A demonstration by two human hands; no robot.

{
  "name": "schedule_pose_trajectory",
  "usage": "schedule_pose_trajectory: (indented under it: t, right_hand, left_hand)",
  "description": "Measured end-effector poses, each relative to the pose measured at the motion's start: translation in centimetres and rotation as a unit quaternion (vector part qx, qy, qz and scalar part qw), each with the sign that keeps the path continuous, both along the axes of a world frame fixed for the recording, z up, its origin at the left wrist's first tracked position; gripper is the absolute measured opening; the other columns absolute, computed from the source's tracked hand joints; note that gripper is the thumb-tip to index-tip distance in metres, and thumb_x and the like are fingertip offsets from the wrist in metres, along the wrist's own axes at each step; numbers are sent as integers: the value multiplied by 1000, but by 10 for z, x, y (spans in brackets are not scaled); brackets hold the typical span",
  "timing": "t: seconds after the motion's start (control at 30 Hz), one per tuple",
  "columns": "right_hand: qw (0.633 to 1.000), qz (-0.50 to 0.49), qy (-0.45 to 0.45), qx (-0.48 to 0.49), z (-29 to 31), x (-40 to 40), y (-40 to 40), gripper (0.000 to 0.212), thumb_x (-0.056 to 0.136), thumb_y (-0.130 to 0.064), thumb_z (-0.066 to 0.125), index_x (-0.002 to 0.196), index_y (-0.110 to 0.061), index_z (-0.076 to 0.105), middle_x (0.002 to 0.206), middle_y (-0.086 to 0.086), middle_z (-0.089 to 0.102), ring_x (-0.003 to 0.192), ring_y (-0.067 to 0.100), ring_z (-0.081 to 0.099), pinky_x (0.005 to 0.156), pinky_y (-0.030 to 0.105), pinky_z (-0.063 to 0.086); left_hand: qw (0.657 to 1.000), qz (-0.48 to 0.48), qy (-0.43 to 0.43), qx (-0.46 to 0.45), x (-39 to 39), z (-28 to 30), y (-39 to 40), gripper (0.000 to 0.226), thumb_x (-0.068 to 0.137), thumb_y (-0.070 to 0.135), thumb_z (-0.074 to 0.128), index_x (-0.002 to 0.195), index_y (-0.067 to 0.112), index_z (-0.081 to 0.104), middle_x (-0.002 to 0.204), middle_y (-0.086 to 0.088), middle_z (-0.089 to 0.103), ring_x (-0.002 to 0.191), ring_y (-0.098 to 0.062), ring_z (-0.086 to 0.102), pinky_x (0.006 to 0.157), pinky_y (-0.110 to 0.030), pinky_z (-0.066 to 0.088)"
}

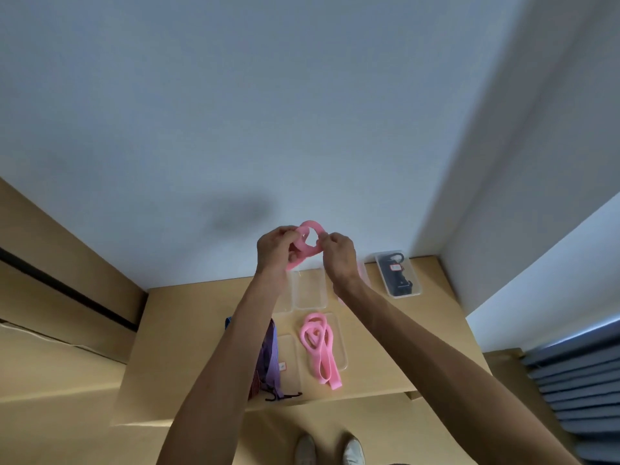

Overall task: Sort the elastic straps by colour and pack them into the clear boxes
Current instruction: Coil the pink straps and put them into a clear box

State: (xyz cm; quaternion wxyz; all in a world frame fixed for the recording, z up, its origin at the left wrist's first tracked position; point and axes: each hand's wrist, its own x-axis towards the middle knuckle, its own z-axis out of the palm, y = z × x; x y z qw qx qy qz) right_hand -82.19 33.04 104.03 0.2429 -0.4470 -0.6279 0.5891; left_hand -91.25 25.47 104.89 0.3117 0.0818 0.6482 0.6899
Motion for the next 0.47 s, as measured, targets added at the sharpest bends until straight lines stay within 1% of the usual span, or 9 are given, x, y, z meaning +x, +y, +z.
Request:
schedule_pose_trajectory:
  t: [0.03, 0.1, 0.13, 0.17, 0.23, 0.3, 0.33, 0.37, 0.47]
  right_hand:
    - [1000, -1, 14, -13, -2, -2, -3, 30, 100, -20, 43, 79, -3, 55, 72, 2, 54, 67, 16, 50, 62, 32, 41]
    - [998, -9, 49, -50, -8, -1, -6, 23, 101, -16, 40, 92, -4, 58, 92, 6, 68, 85, 21, 66, 76, 36, 55]
    - [996, -13, 63, -61, -11, 0, -7, 22, 101, -15, 40, 94, -7, 59, 99, 9, 71, 91, 24, 70, 83, 40, 58]
    - [996, -13, 66, -59, -14, 3, -8, 21, 102, -15, 40, 94, -9, 59, 100, 10, 72, 94, 25, 71, 86, 42, 58]
    - [999, -7, 38, -19, -19, 8, -11, 24, 102, -18, 42, 91, -9, 61, 97, 9, 72, 93, 25, 70, 86, 40, 57]
    - [1000, -16, 10, 12, -23, 10, -14, 26, 102, -19, 43, 93, -5, 64, 94, 9, 70, 93, 27, 66, 80, 36, 53]
    - [1000, -26, 7, 6, -25, 10, -15, 27, 101, -18, 42, 95, -3, 64, 95, 11, 70, 94, 28, 66, 79, 36, 52]
    - [999, -33, 15, -16, -25, 10, -16, 27, 101, -17, 41, 97, -3, 63, 96, 12, 71, 94, 29, 66, 81, 37, 53]
    - [989, -55, 73, -118, -24, 14, -10, 25, 102, -15, 38, 108, -3, 59, 97, 12, 75, 93, 26, 72, 89, 42, 58]
  left_hand:
    - [999, -8, -39, 23, -3, -1, -4, 14, 80, 3, 61, 87, 3, 73, 71, 1, 65, 65, -11, 61, 57, -21, 50]
    - [989, -8, -120, 84, -9, -2, -12, 16, 87, 3, 51, 84, 1, 66, 73, 0, 58, 70, -13, 57, 66, -24, 51]
    - [983, -2, -151, 108, -12, -2, -15, 16, 89, 4, 48, 81, 3, 62, 72, -1, 54, 70, -13, 55, 70, -25, 53]
    - [979, 4, -166, 115, -15, -3, -19, 16, 90, 3, 47, 80, 5, 59, 71, 0, 52, 69, -13, 53, 72, -27, 54]
    - [980, 5, -171, 100, -18, -4, -25, 16, 90, 3, 46, 79, 6, 58, 71, 0, 51, 70, -14, 50, 72, -29, 52]
    - [977, 15, -185, 101, -20, -7, -29, 14, 89, 5, 48, 78, 8, 57, 71, -1, 50, 69, -14, 49, 79, -33, 53]
    - [977, 28, -188, 98, -21, -9, -31, 14, 88, 5, 49, 76, 8, 56, 69, -1, 50, 67, -14, 48, 81, -34, 53]
    - [978, 48, -182, 87, -21, -11, -33, 15, 87, 4, 50, 74, 9, 56, 66, -1, 49, 64, -14, 47, 77, -33, 52]
    - [974, 134, -169, 65, -29, -16, -42, 15, 86, 5, 49, 74, 11, 54, 63, 0, 50, 59, -14, 42, 54, -24, 37]
